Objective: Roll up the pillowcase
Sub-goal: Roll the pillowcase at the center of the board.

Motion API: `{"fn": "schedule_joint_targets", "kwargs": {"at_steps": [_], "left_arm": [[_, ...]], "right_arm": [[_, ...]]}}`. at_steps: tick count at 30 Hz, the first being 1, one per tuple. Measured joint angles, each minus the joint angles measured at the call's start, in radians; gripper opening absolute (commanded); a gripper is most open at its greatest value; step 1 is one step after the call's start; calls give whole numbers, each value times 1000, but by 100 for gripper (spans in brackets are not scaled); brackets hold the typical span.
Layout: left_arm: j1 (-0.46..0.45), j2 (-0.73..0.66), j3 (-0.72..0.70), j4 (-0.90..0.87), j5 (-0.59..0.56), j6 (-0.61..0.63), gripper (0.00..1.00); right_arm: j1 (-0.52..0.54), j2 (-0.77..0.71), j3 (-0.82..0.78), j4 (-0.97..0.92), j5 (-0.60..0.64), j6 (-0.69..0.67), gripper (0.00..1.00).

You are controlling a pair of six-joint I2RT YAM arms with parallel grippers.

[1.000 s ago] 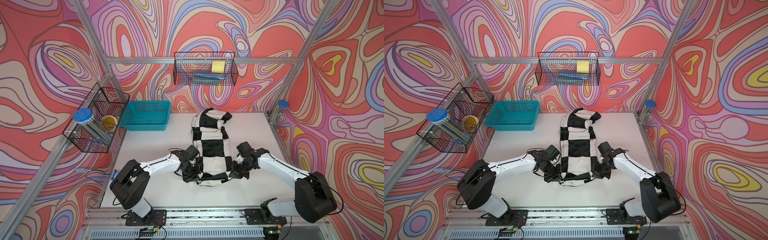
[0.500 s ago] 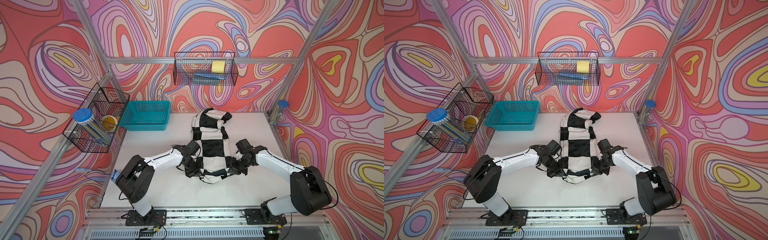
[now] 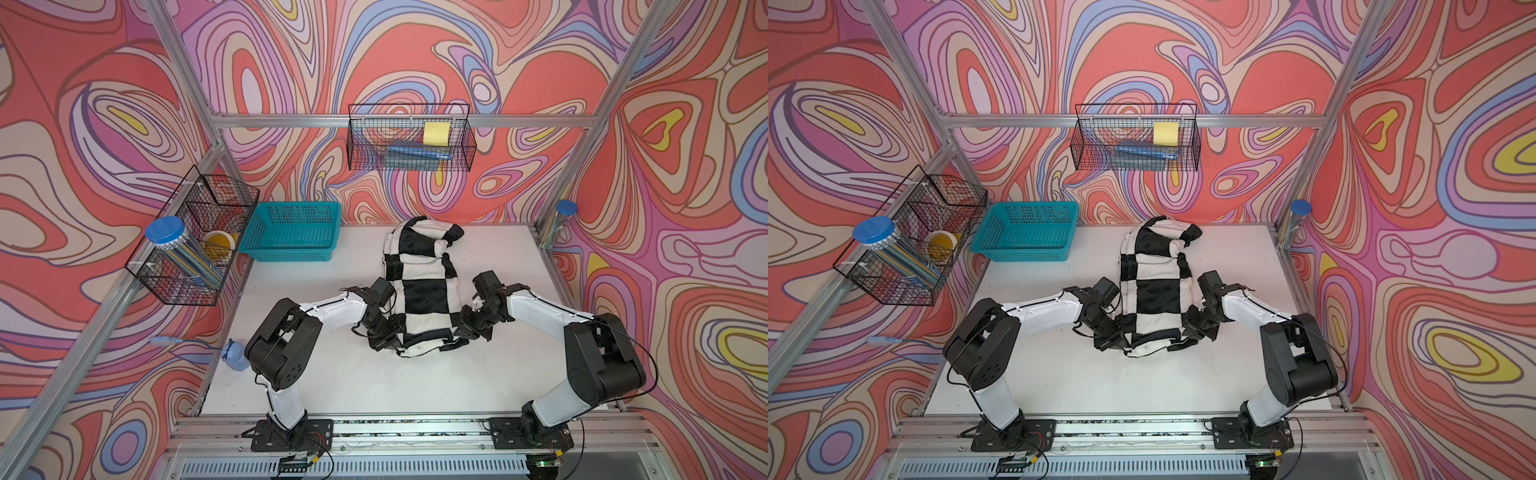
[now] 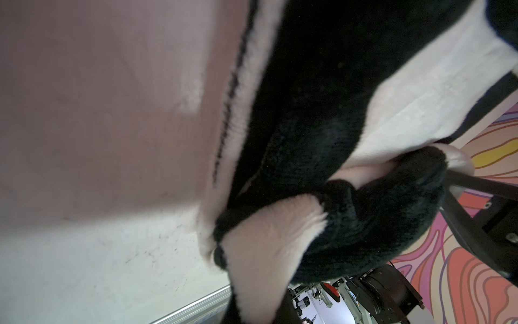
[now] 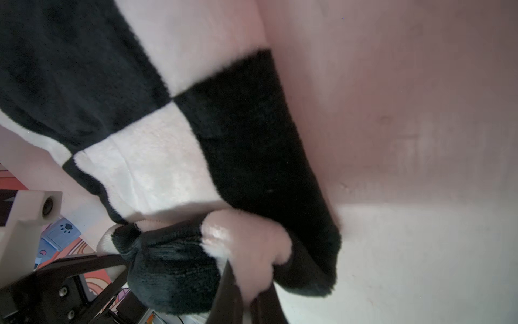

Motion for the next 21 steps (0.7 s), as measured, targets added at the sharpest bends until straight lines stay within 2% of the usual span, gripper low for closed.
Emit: {"fn": "schedule_joint_targets", "kwargs": {"at_steps": [3,4,7,8,9,11,12,13,18,21], "left_arm": [[18,-2,12,-3,-3,17,51],[24,-7,18,-10,-10,27,58],[33,-49,41,-61,-58,61,66],[34,-82,50,-83,-79,77,66],[32,-109,59,-104,-94,92,64],[16,-172,94,-157,-132,137,44],[-2,-193,121,-183,-147,165,27],[-28,-206,154,-207,-160,196,0],[-222,-174,299,-280,-166,347,0],[-308,-90,342,-313,-148,412,0]], "right_arm": [[-1,20,0,18,0,1,0],[-1,25,1,21,0,2,0],[-2,42,8,28,0,5,1],[-2,46,11,29,0,7,1],[-2,48,13,29,0,8,1],[-2,53,15,32,0,9,1],[-2,54,15,33,0,10,1],[-2,56,15,34,-1,12,1],[-2,67,21,37,-1,15,1],[-2,69,25,34,-1,15,1]]}}
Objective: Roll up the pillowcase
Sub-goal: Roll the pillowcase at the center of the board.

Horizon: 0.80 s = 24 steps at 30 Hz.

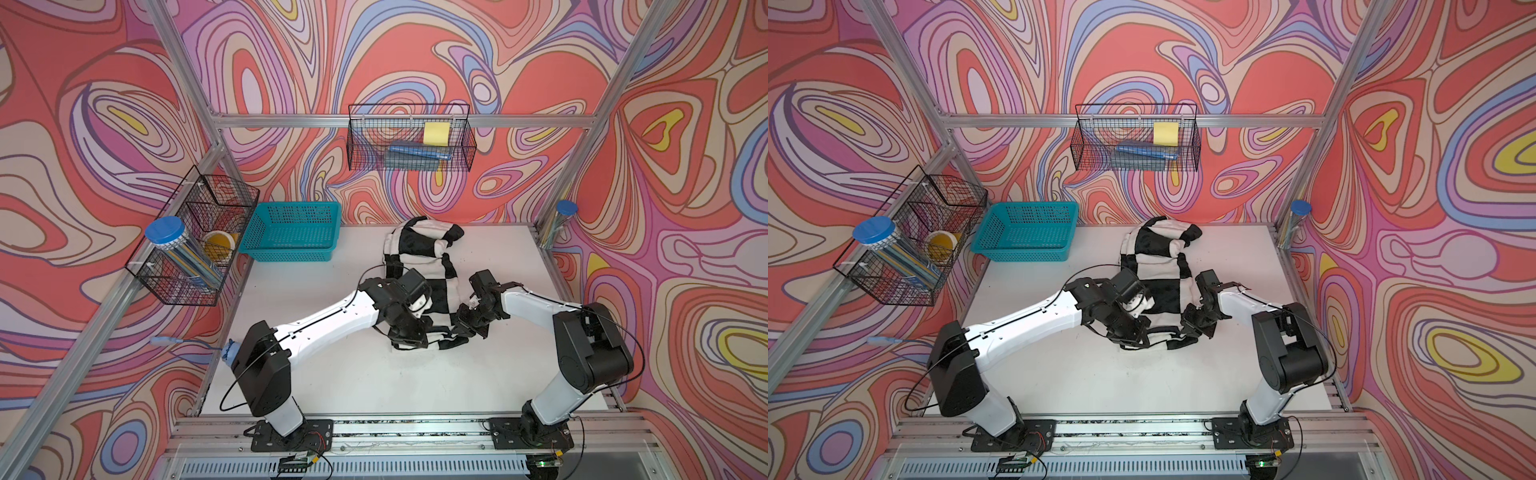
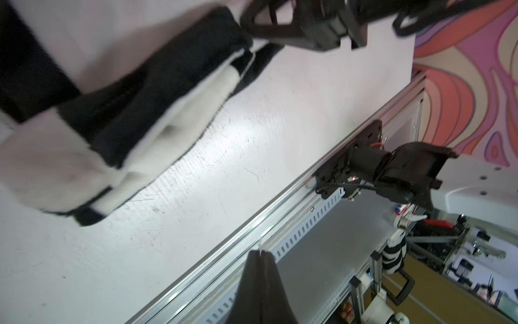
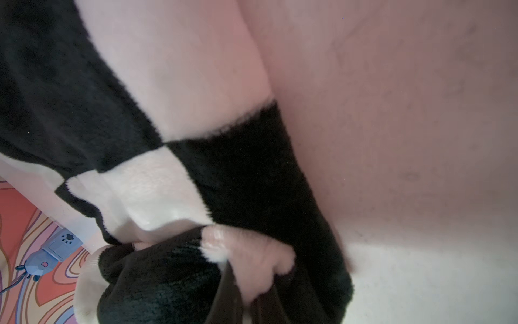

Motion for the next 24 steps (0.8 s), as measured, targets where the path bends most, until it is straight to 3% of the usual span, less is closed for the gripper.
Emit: {"fn": "schedule_joint_targets", "kwargs": {"at_steps": [7,16,24], "left_arm": [[-60,194,51,-89,-110,63,0],[-68,196,38,-63,-399,30,0],[-69,196,-31,39,-552,-43,0]], "right_arm": [[0,1,9,-9,5,0,1],[0,14,23,-16,5,0,0],[0,14,29,-23,7,0,3]]}}
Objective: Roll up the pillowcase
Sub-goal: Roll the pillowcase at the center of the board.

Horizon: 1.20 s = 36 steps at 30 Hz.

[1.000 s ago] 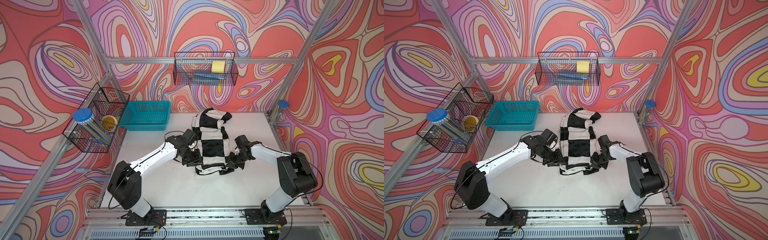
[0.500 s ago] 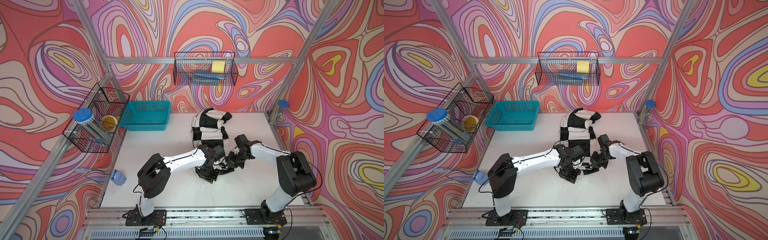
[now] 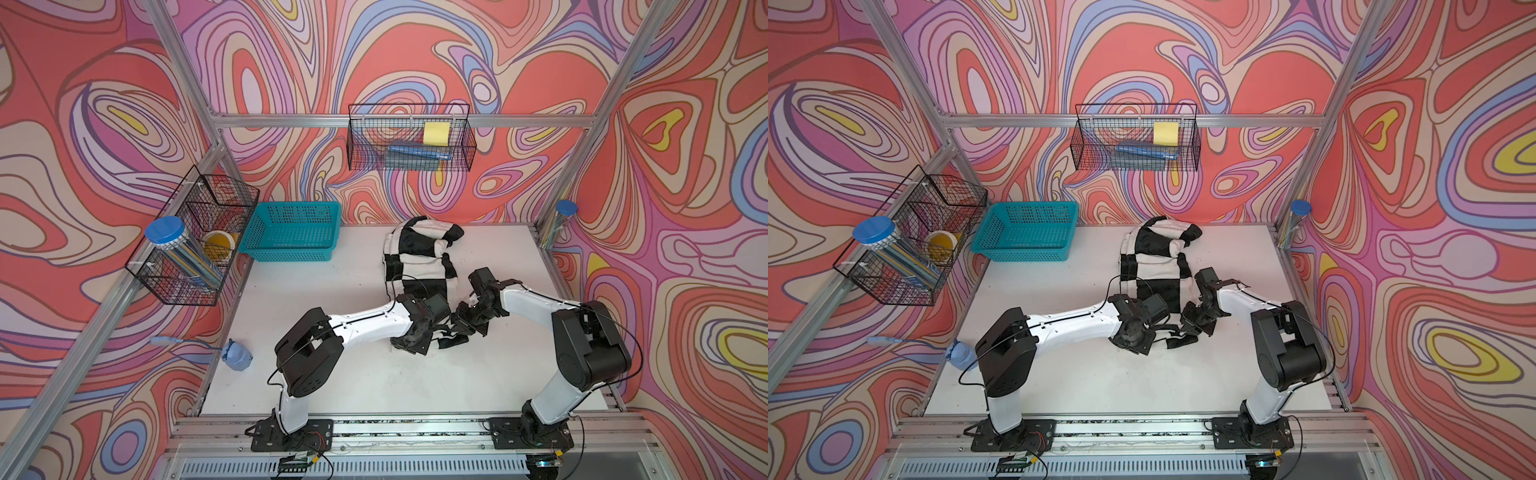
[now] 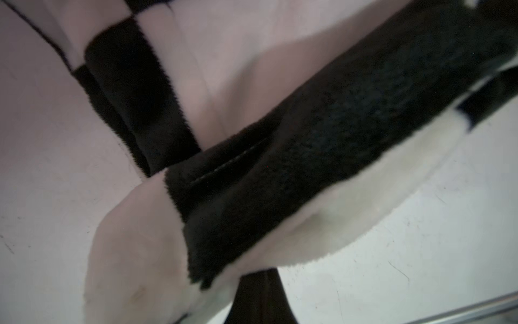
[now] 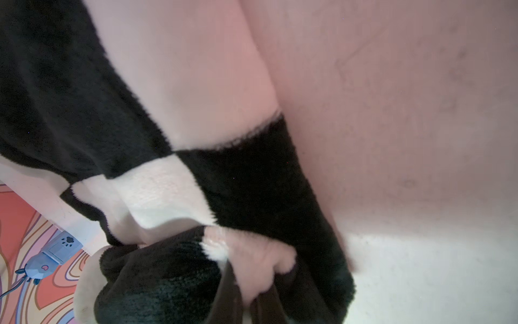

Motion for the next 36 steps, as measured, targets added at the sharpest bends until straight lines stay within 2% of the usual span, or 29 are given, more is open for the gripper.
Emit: {"fn": "schedule_joint_targets", "kwargs": {"at_steps": [3,9,12,16,22,25,28,31,36], "left_arm": [[0,0,-11,24,-63,-18,0],[0,0,-5,76,-171,-29,0],[0,0,2,92,-201,-29,0],[4,0,4,106,-212,-28,0],[47,0,7,124,-196,-4,0],[97,0,8,140,-151,18,0],[142,0,13,143,-91,56,0],[159,0,19,149,-30,92,0],[185,13,4,184,83,121,0]], "right_arm": [[0,0,0,0,0,1,12],[0,-2,5,10,3,7,44],[0,-8,13,10,10,8,49],[0,-44,37,-10,54,14,66],[0,-246,36,-51,130,95,67],[20,-390,-66,-35,137,213,64],[134,-493,-211,12,161,390,63],[269,-488,-286,48,198,534,63],[397,-359,-274,159,317,699,66]]}}
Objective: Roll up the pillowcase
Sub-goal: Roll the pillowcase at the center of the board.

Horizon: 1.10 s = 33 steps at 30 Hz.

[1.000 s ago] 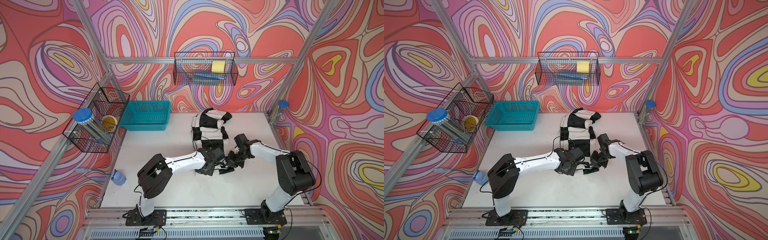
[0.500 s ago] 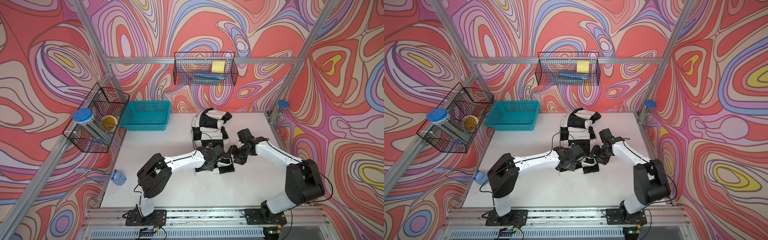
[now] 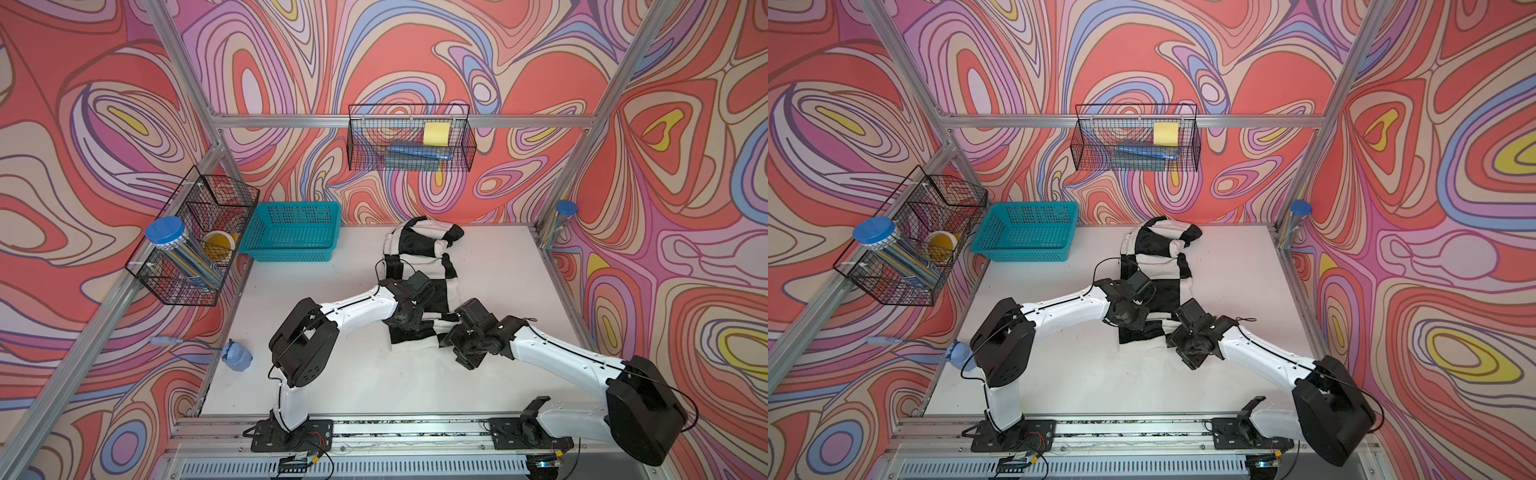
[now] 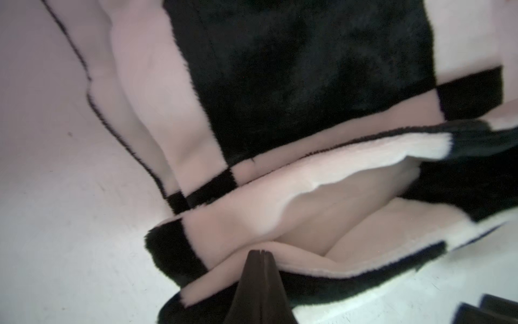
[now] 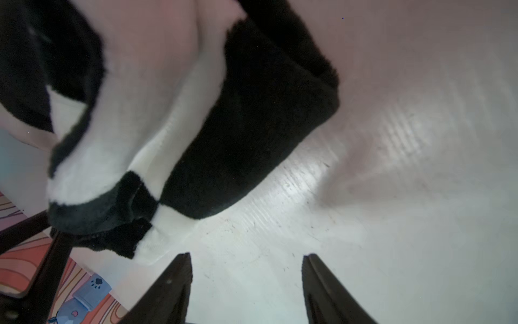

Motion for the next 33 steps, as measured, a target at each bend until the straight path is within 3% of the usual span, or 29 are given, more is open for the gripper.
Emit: {"fn": "schedule_joint_targets", "kwargs": {"at_steps": [6,11,16,18,22,28,33], "left_arm": [[57,5,-19,20,73,4,0],[90,5,-19,31,116,4,0],[93,5,-19,41,148,0,0],[92,5,-19,46,157,-4,0],[95,5,-19,48,167,-7,0],[122,5,-23,49,174,-13,0],[148,3,-30,48,178,-15,0]], "right_arm": [[82,161,55,116,117,126,69],[154,210,113,174,222,206,69],[182,225,116,183,273,284,59],[185,232,113,185,283,308,51],[202,236,99,182,303,357,53],[210,267,96,232,317,407,31],[213,273,89,248,340,432,30]]}}
